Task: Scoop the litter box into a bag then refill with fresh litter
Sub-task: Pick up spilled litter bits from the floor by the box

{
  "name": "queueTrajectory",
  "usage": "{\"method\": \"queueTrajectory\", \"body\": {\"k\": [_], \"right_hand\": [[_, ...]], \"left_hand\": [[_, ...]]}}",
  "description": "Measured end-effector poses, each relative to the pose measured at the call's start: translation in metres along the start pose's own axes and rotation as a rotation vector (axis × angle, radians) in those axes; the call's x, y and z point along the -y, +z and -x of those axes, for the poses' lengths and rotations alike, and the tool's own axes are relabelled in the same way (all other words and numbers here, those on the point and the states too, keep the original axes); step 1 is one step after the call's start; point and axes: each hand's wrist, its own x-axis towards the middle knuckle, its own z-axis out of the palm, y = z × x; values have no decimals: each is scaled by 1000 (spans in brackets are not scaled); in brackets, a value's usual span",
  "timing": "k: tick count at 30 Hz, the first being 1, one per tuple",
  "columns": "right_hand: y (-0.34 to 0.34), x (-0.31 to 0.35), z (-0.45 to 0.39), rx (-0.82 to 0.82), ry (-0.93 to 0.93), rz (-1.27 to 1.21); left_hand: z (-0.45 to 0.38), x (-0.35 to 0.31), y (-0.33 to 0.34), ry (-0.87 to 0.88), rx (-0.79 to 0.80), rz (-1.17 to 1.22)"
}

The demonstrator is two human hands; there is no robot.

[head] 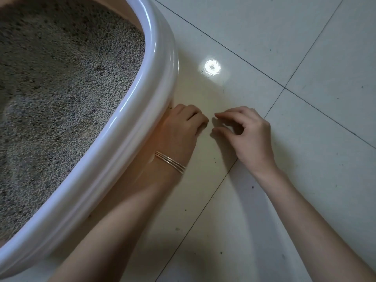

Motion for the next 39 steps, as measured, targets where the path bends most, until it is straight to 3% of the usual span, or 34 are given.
{"method": "queueTrajectory", "body": {"k": [10, 14, 17, 20, 22, 28, 39], "right_hand": [[-3, -1, 0, 13, 6, 9], [-1, -1, 0, 43, -18, 3], [1, -3, 1, 58, -30, 2], [5, -5, 0, 60, -74, 37], [8, -6, -2, 65, -118, 51], [12, -6, -8, 73, -198, -17], [22, -3, -7, 132, -396, 75]], "left_hand": [[-4, -16, -2, -38, 244, -287], [1, -19, 2, 10, 219, -422], [6, -15, -4, -30, 207, -209], [13, -13, -14, -301, 212, 165], [19, -13, -20, -402, 172, 285], [31, -15, -26, -548, 55, 490], [33, -14, -27, -663, 46, 622]]}}
